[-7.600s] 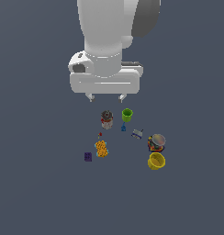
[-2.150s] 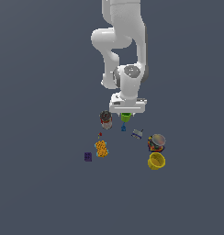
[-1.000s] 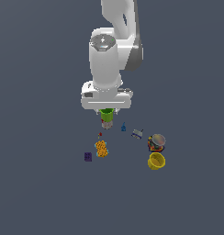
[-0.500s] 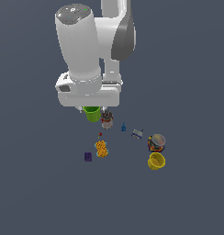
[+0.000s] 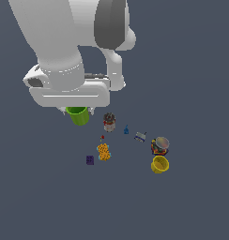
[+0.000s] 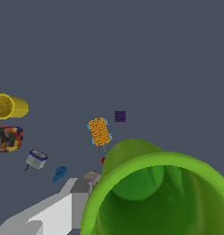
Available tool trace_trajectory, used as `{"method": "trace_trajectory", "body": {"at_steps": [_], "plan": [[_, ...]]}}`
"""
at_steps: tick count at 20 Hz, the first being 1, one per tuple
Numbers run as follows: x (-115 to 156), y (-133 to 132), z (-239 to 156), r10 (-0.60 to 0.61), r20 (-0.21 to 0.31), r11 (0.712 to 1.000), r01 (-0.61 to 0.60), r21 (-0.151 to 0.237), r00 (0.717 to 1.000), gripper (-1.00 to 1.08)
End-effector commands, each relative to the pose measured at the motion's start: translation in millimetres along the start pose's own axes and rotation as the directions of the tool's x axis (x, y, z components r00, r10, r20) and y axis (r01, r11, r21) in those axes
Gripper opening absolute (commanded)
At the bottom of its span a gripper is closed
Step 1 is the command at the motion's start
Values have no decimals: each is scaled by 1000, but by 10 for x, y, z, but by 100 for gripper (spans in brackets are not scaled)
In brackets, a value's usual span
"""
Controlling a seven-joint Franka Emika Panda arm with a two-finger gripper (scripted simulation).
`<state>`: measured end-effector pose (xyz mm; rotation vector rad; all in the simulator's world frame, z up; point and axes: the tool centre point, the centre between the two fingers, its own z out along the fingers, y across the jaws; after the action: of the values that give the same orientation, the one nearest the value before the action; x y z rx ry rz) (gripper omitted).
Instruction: Pick up a designated object from a clutter of objects.
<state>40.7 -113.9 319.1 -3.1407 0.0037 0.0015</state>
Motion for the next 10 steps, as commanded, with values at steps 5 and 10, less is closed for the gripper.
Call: {"method": "trace_trajectory", "body": {"at_steps": [5,10], "plan": [[237,209,-289,0,-1,1000,0,-1,1000,-100],[363,315,-433,0,-1,1000,0,-1,1000,-100]]}}
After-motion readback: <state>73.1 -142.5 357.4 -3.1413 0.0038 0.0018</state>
